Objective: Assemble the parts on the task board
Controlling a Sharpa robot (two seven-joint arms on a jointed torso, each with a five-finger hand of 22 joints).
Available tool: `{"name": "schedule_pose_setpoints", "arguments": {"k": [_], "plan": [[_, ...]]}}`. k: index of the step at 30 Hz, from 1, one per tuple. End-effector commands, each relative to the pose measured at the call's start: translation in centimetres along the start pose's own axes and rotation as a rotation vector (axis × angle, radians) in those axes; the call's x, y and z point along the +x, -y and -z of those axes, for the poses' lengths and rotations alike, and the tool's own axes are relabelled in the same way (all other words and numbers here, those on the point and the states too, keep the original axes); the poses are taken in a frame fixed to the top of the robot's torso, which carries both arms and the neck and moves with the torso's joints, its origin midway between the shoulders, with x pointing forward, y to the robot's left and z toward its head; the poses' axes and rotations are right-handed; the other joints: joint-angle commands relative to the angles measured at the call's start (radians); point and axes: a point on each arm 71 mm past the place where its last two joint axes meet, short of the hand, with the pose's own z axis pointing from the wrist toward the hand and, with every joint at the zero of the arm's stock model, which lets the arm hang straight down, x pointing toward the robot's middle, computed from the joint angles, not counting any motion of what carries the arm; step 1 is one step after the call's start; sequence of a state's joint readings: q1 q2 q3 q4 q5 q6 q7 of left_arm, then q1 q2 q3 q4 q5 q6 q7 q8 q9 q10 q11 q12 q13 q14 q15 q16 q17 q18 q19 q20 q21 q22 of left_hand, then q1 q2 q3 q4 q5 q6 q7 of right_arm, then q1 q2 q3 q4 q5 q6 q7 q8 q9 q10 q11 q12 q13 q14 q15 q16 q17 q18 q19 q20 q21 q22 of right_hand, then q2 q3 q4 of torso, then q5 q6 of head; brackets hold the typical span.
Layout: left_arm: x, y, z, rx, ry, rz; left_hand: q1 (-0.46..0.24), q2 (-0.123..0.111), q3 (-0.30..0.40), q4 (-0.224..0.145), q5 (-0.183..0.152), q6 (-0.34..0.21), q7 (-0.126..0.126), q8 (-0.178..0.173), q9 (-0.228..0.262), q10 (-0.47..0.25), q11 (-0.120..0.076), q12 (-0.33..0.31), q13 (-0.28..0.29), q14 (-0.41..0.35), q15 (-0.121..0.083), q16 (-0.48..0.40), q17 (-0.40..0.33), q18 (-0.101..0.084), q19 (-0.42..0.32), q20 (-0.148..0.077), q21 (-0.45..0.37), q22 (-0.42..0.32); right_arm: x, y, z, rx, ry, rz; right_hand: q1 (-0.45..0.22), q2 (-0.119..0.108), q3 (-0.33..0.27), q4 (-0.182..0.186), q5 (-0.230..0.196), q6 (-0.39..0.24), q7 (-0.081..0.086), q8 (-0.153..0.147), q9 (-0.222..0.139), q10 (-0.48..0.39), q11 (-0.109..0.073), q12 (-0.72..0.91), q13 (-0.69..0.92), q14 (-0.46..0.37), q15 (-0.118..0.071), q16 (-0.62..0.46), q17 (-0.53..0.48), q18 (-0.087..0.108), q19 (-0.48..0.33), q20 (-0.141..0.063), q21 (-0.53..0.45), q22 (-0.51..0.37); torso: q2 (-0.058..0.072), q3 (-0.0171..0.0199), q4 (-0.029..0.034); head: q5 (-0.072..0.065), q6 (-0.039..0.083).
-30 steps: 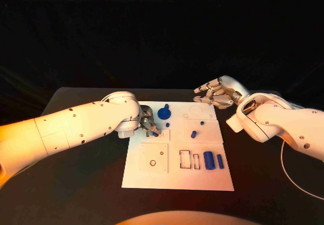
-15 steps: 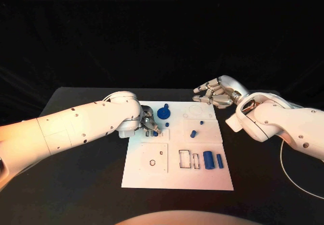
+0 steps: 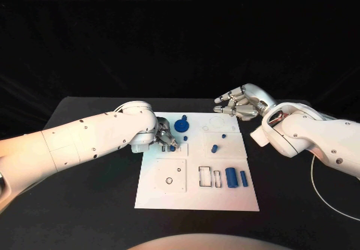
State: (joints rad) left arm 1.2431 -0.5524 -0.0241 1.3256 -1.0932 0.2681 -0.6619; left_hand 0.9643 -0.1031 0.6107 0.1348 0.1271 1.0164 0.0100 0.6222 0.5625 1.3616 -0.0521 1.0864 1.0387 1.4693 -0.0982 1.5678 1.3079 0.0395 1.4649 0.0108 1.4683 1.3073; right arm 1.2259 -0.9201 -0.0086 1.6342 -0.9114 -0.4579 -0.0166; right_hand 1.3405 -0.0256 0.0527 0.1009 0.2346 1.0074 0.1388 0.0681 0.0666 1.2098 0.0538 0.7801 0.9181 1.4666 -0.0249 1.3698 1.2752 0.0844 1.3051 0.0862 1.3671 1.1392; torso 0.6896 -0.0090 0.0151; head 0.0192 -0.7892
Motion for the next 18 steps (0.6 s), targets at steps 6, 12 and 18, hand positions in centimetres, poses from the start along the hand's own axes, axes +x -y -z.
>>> {"name": "schedule_pose_setpoints", "arguments": {"k": [6, 12, 18], "plan": [[0.46, -0.1, -0.17, -0.003, -0.019, -0.009, -0.073, -0.024, -0.133, 0.043, -0.009, 0.017, 0.003, 0.001, -0.016, 0.016, -0.001, 0.006, 0.007, 0.102, -0.008, 0.003, 0.263, -0.011, 0.064, -0.006, 0.008, 0.159, 0.17, -0.04, -0.01, -0.003, -0.016, 0.001, -0.013, -0.001, -0.003, 0.011, 0.003, 0.001, 0.001, 0.002, 0.001, -0.007, -0.003, -0.008, -0.004, 0.041, 0.003, -0.007, -0.003, 0.011, -0.009, 0.001, -0.006, -0.004, 0.0, -0.0006, 0.001, -0.001, 0.001], [0.25, -0.22, 0.0, -0.003, 0.014, 0.008, -0.08, -0.019, -0.245, 0.076, -0.01, 0.025, -0.003, 0.003, -0.029, 0.024, -0.005, 0.012, 0.017, 0.102, -0.012, 0.003, 0.263, -0.012, 0.066, -0.01, 0.011, 0.164, 0.2, -0.03, -0.05, -0.002, -0.018, 0.001, -0.015, -0.001, -0.004, 0.013, 0.002, 0.001, 0.001, 0.002, 0.001, -0.007, -0.003, -0.008, -0.005, 0.041, 0.003, -0.008, -0.003, 0.011, -0.009, 0.001, -0.007, -0.005, 0.0, -0.001, 0.0001, -0.001, 0.002], [-0.16, -0.39, 0.56, 0.006, 0.041, 0.025, -0.066, -0.008, -0.327, 0.105, -0.017, 0.026, -0.004, 0.006, -0.038, 0.027, -0.008, 0.014, 0.021, 0.102, -0.015, 0.003, 0.263, -0.012, 0.067, -0.013, 0.012, 0.167, 0.2, 0.01, -0.07, -0.001, -0.019, 0.001, -0.015, -0.001, -0.004, 0.013, 0.002, 0.001, 0.001, 0.002, 0.001, -0.007, -0.003, -0.008, -0.005, 0.041, 0.003, -0.008, -0.003, 0.011, -0.009, 0.001, -0.007, -0.005, 0.0, -0.0006, 0.0001, -0.003, 0.003]]}}
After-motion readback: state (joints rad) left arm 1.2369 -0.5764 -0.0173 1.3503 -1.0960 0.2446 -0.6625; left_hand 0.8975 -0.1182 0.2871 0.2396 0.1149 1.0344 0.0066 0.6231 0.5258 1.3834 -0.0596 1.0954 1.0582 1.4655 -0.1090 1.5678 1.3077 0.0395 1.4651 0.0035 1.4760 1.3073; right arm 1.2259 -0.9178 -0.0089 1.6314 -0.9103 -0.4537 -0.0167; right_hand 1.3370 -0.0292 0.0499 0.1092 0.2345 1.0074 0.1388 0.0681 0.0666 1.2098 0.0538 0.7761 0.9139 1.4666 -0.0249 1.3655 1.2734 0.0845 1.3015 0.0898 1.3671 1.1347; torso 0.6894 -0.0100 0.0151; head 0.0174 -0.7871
